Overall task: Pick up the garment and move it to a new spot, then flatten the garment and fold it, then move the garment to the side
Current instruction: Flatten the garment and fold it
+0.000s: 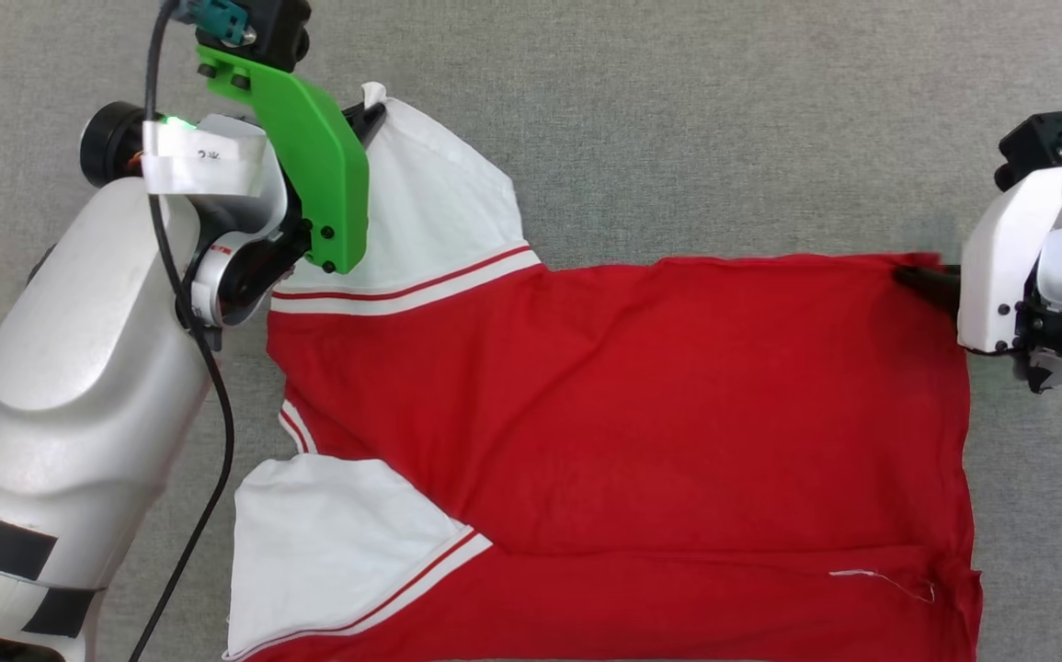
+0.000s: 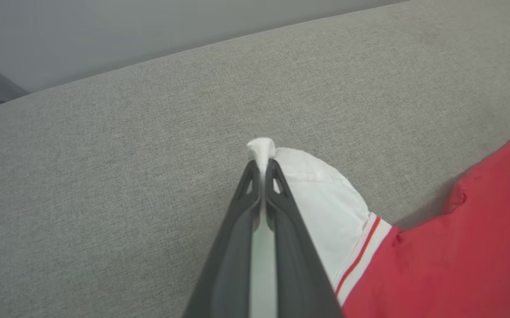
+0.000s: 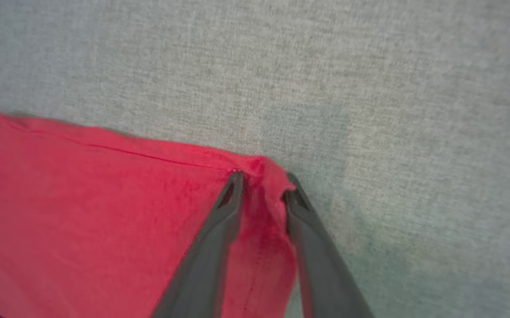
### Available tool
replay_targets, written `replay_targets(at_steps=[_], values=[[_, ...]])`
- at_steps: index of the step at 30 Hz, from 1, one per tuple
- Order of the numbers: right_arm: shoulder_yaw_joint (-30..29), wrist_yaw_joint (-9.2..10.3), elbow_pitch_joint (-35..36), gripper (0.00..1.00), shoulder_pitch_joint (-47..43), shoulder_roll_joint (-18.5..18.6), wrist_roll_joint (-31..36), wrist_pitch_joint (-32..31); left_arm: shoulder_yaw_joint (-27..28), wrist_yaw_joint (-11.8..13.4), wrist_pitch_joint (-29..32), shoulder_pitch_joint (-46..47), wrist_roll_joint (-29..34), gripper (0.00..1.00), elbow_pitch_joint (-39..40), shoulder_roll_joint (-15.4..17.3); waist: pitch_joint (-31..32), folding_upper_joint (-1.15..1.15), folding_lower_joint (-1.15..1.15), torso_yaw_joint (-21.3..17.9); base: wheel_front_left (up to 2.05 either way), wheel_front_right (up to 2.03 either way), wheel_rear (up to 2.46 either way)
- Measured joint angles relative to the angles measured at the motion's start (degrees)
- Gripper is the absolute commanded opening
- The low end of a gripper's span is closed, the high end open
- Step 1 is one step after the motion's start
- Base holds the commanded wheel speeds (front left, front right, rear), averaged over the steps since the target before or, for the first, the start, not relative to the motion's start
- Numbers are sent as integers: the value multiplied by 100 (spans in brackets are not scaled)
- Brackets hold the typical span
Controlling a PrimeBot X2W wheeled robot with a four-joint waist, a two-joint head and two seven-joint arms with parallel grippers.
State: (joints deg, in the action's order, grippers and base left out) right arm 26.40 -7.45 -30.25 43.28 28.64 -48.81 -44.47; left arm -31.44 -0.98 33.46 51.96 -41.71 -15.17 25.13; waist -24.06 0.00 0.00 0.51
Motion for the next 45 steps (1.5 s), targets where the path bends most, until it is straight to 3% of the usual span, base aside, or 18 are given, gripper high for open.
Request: replay_targets(at_steps=[3,13,27,35,45], values=[[59,0,7,0,1,-44,-114,81,57,33,-172,-68,21,0,-34,52,62,0,0,-33,0,0,0],[3,-1,459,0,-271,43,-196,1223,355,183,-699,-633,-9,0,-45,330,503,0,0,-94,0,0,0],[-550,-2,1502,0,-2320,229,66,2139,990,745,-1492,-3001,-512,0,954,803,1352,0,0,-51,0,0,0],[-1004,-2,1893,0,-3649,-215,257,2264,1296,1156,-1867,-4759,-1059,0,1451,767,1658,0,0,-5,0,0,0],[-1602,-2,2015,0,-4557,-816,684,2148,1211,1222,-1987,-5857,-1421,0,1266,513,1846,0,0,-12,0,0,0]])
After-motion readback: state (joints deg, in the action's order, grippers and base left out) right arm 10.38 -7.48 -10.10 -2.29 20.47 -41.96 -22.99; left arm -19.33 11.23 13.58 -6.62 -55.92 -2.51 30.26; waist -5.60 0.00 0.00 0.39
